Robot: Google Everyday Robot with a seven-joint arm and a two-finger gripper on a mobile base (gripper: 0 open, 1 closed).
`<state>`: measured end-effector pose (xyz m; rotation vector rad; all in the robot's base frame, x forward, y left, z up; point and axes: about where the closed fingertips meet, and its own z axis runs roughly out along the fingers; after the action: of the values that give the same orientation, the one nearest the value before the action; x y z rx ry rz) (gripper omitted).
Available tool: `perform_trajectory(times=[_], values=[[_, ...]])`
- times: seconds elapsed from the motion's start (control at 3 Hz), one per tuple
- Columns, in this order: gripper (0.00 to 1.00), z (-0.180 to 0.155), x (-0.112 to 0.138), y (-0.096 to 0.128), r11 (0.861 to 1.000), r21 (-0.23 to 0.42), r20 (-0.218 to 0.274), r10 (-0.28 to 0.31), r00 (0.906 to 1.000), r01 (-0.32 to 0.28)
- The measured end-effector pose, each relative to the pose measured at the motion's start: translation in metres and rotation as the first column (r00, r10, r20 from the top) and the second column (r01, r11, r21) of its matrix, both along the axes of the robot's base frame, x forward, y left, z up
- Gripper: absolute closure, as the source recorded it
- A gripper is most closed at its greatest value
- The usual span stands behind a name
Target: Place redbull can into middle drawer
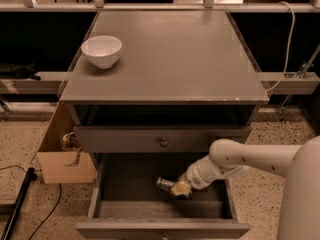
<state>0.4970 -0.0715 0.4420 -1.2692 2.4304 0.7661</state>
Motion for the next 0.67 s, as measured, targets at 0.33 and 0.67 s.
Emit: perform_trajectory(times=[0.33,0.67], values=[[1.00,-0.009,0.000,-0.013,0.999,-0.020,0.006,-0.032,0.9995,0.032],[1.00,-0.033,0.006,-0.017,0.997,-0.072,-0.009,-0.037,0.9993,0.036]])
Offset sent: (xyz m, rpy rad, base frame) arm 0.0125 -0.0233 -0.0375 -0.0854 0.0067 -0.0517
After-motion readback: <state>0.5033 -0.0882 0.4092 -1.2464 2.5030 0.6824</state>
